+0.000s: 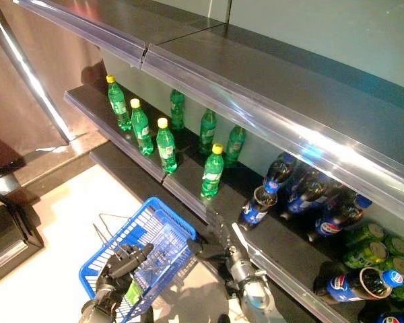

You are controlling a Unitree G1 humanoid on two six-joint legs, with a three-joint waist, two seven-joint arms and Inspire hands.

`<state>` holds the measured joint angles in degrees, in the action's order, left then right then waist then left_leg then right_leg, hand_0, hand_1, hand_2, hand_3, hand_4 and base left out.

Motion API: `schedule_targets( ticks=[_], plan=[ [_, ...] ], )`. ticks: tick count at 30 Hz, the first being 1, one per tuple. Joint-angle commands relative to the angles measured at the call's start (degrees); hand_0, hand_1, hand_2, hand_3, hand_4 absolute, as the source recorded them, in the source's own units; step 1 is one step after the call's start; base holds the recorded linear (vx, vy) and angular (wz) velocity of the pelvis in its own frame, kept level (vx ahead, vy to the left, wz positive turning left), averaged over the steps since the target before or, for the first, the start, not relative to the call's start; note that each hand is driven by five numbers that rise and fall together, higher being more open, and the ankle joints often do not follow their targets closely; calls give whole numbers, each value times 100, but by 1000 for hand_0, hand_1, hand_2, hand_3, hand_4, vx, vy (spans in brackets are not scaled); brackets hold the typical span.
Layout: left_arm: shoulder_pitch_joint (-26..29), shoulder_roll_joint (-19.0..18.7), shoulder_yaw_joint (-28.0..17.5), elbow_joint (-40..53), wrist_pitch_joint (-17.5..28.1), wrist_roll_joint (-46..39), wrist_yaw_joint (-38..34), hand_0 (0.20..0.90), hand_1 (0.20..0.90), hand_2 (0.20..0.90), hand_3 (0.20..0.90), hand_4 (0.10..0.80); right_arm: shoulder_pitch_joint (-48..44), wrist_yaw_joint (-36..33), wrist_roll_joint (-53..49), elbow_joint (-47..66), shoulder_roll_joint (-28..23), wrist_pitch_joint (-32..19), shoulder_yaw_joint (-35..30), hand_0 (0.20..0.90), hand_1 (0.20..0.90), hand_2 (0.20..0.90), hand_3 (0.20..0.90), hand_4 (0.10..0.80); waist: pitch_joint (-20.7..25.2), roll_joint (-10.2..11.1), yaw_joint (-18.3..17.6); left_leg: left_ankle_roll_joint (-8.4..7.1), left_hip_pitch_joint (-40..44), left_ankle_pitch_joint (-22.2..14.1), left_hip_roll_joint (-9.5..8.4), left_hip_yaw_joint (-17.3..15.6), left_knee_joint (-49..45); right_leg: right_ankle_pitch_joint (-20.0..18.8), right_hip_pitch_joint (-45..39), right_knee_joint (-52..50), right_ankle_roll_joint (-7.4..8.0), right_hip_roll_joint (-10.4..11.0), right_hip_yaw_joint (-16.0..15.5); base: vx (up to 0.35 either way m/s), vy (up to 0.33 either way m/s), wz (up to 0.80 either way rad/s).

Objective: Pick up the drink and place into the basket.

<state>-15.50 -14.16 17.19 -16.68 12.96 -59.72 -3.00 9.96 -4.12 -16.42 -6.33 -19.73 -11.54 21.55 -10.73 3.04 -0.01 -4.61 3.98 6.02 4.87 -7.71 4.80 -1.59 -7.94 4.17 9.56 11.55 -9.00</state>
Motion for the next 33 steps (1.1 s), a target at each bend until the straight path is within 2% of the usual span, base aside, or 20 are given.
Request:
schedule_targets(
  ticks=[1, 22, 26, 28, 33],
  plan=[
    [750, -40, -253, 1184, 1070, 600, 769, 300, 300, 300, 200, 100, -298, 47, -112, 165, -7, -363, 76, 900, 900, 900, 900, 800, 472, -112, 179, -206, 79, -451, 183, 431, -191, -261, 338, -259, 142, 118, 47, 0, 0, 0],
    [769, -40, -199, 1232, 1082, 555, 705, 300, 300, 300, 200, 100, -271, 145, -51, 240, -38, -430, 66, 900, 900, 900, 900, 800, 473, -85, 192, -210, 87, -428, 215, 427, -153, -251, 318, -247, 138, 96, 12, 0, 0, 0],
    [787, -39, -184, 1259, 1054, 563, 670, 300, 300, 300, 200, 100, -335, 95, 164, 387, -91, -663, 63, 900, 900, 900, 900, 800, 481, -83, 197, -215, 90, -423, 229, 427, -155, -245, 317, -253, 137, 89, 14, 0, 0, 0],
    [809, -45, -189, 1276, 1029, 545, 661, 300, 300, 300, 200, 100, -448, -116, 477, 553, -168, -1008, 17, 900, 900, 900, 900, 800, 470, -81, 208, -217, 91, -424, 237, 426, -162, -243, 316, -259, 140, 88, 11, 0, 0, 0],
    [902, -33, -181, 1191, 1060, 529, 660, 300, 300, 300, 200, 100, -856, -343, 503, 1264, -329, -1332, -218, 900, 900, 900, 900, 800, 430, -82, 218, -215, 131, -457, 263, 404, -174, -217, 304, -281, 140, 72, 21, 0, 0, 0]
  ],
)
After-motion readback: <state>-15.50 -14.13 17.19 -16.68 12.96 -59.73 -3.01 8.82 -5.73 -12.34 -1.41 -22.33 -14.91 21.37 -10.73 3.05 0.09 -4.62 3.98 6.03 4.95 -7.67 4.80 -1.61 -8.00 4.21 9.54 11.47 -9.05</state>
